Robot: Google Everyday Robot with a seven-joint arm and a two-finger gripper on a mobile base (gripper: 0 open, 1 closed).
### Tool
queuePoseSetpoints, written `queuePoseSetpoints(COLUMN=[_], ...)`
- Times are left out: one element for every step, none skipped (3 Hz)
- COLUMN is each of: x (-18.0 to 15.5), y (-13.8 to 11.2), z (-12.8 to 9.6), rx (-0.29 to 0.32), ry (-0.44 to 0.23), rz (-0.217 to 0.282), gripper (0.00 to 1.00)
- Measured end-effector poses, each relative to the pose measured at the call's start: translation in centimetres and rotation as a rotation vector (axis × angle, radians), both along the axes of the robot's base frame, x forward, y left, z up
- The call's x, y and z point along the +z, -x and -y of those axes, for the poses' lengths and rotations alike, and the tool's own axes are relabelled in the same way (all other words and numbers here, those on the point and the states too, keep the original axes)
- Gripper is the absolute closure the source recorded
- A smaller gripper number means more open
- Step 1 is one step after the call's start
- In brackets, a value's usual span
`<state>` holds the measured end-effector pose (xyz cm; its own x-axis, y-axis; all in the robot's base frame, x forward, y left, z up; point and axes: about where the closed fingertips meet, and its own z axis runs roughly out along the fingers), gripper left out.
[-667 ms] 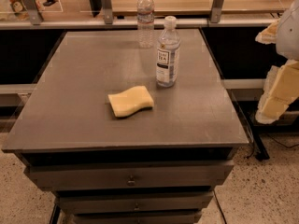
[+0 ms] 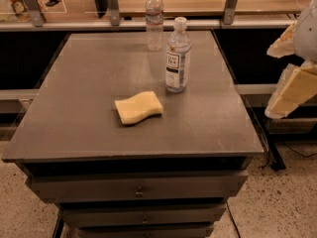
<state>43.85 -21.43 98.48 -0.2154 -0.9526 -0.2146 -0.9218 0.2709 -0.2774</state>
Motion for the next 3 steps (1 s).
queuePoseSetpoints(x=[0.24, 0.48, 0.69], y=[0.01, 0.02, 0.04], z=[-0.07, -0.14, -0.21], rx=[0.0, 0.0, 0.0], ry=[0.0, 0.0, 0.0], rz=[0.009, 0.018, 0.025], gripper=[0.18, 0.19, 0.01])
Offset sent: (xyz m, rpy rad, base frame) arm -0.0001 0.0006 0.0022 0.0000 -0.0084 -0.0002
